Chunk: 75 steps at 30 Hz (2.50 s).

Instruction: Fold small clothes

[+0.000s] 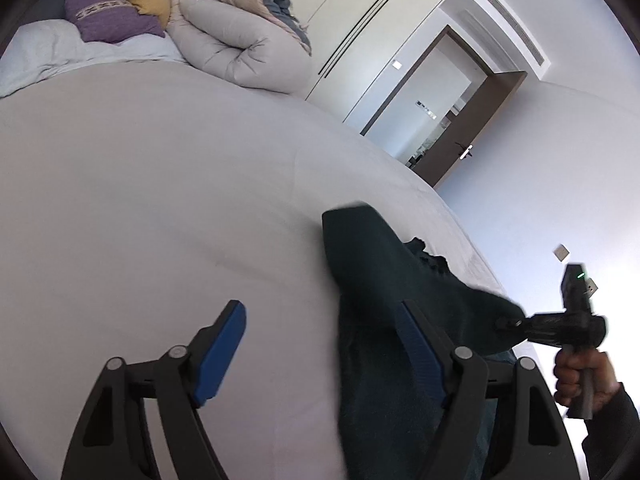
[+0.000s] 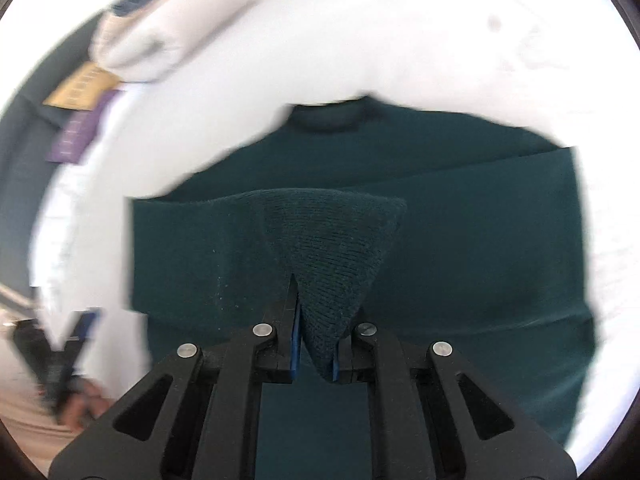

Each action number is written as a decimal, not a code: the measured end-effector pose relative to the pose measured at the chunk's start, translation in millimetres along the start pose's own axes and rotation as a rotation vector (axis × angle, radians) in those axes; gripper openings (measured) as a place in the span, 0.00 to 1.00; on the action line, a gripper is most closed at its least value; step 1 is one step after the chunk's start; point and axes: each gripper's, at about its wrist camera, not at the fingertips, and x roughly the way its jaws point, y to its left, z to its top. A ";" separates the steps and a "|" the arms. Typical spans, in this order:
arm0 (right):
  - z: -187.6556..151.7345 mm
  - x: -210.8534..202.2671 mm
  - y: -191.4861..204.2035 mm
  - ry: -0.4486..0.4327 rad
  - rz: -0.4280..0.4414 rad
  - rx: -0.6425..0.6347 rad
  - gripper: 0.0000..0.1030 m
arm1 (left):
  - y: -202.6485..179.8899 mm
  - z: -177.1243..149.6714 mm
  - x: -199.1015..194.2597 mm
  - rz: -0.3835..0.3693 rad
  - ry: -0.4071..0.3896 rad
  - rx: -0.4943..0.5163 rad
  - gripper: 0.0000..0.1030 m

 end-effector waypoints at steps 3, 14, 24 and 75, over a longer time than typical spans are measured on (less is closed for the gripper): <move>7.5 10.9 -33.8 0.026 -0.041 0.046 0.09 | -11.2 9.2 1.1 -0.001 0.007 0.033 0.61; 11.6 20.4 -49.3 0.003 -0.111 -0.005 0.10 | -75.9 43.5 77.5 0.023 0.164 0.182 0.48; 7.4 21.4 -54.7 -0.009 -0.131 -0.016 0.10 | -85.5 5.8 167.9 0.145 0.364 0.271 0.40; -337.5 -183.8 -190.5 -0.233 0.063 0.299 0.76 | -47.0 -138.1 -73.2 0.036 0.530 0.076 0.86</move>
